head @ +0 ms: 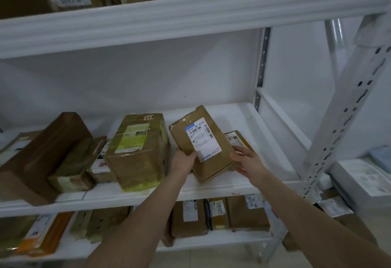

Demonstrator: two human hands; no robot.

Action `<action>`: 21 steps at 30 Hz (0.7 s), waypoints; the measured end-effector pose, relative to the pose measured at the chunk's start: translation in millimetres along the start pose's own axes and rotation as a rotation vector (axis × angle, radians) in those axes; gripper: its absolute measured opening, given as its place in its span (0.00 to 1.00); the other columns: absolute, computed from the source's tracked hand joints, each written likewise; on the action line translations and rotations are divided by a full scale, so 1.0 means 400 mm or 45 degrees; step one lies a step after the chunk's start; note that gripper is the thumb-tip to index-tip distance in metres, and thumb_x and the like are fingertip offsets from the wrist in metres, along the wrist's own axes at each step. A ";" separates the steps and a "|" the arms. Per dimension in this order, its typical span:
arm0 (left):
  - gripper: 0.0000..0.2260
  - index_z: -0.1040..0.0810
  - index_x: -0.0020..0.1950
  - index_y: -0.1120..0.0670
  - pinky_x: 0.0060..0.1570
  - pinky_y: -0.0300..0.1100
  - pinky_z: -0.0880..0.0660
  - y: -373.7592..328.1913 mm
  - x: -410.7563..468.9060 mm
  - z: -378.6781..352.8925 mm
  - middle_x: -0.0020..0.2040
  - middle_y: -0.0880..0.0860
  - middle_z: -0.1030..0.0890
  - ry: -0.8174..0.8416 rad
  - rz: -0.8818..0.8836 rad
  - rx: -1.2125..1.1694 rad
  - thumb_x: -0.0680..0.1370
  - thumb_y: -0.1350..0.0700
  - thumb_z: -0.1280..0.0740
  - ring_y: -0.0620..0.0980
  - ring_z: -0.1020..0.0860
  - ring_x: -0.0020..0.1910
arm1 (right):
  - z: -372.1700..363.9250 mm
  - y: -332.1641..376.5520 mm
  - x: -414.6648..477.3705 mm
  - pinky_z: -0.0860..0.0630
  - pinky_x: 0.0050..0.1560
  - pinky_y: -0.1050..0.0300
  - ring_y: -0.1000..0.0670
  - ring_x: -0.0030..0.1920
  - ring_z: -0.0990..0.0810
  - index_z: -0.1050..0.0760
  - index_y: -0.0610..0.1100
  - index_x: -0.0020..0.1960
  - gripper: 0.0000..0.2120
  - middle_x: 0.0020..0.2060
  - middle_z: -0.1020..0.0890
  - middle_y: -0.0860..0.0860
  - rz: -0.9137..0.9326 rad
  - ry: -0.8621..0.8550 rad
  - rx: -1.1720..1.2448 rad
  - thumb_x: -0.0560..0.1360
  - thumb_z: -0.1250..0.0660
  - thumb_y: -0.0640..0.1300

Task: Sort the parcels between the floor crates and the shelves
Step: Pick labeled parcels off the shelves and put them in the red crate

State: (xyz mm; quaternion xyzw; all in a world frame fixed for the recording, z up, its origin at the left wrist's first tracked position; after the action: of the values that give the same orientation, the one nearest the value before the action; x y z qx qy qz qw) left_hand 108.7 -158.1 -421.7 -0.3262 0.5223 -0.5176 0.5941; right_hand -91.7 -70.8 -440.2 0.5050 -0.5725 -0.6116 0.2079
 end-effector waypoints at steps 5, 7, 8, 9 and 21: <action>0.31 0.38 0.73 0.49 0.58 0.55 0.26 -0.017 0.014 0.026 0.65 0.53 0.26 0.034 -0.037 -0.191 0.74 0.63 0.30 0.55 0.26 0.62 | -0.027 -0.008 -0.010 0.25 0.58 0.50 0.45 0.54 0.20 0.27 0.49 0.64 0.18 0.53 0.19 0.48 -0.022 0.124 -0.101 0.76 0.31 0.41; 0.30 0.37 0.74 0.50 0.61 0.55 0.27 -0.023 0.020 0.035 0.65 0.54 0.25 -0.009 -0.100 -0.121 0.75 0.61 0.30 0.55 0.26 0.62 | -0.041 -0.005 -0.011 0.26 0.63 0.47 0.43 0.58 0.22 0.26 0.47 0.65 0.17 0.52 0.19 0.48 0.072 0.071 -0.379 0.76 0.32 0.42; 0.28 0.37 0.74 0.51 0.61 0.55 0.27 -0.025 0.025 0.041 0.65 0.55 0.25 -0.047 -0.126 -0.020 0.76 0.59 0.31 0.56 0.26 0.62 | -0.045 0.002 -0.009 0.26 0.62 0.49 0.43 0.58 0.22 0.25 0.46 0.64 0.16 0.54 0.19 0.48 0.161 -0.001 -0.655 0.77 0.32 0.43; 0.27 0.38 0.74 0.51 0.61 0.55 0.27 -0.025 0.029 0.047 0.65 0.56 0.25 -0.086 -0.141 0.114 0.77 0.56 0.33 0.57 0.26 0.62 | -0.049 0.009 -0.013 0.26 0.60 0.52 0.45 0.58 0.22 0.24 0.47 0.64 0.16 0.56 0.19 0.49 0.236 -0.089 -0.939 0.77 0.34 0.44; 0.20 0.35 0.71 0.54 0.59 0.52 0.26 0.006 0.095 -0.025 0.62 0.58 0.24 0.007 -0.076 0.657 0.80 0.55 0.39 0.59 0.24 0.59 | 0.083 0.027 -0.009 0.32 0.62 0.48 0.42 0.66 0.35 0.33 0.48 0.69 0.20 0.66 0.33 0.44 0.325 -0.660 -1.141 0.78 0.41 0.40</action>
State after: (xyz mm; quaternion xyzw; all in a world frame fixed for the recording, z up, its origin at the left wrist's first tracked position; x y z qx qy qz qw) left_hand 96.8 -192.3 -436.8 -0.1777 0.3650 -0.6518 0.6406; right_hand -122.1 -54.3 -434.7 0.1254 -0.3445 -0.8707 0.3278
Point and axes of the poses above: each hand's wrist, its own x-axis towards the middle knuckle, its own z-axis out of the back of the hand, y = z × x, the point moved 7 cm from there along x, towards the middle knuckle
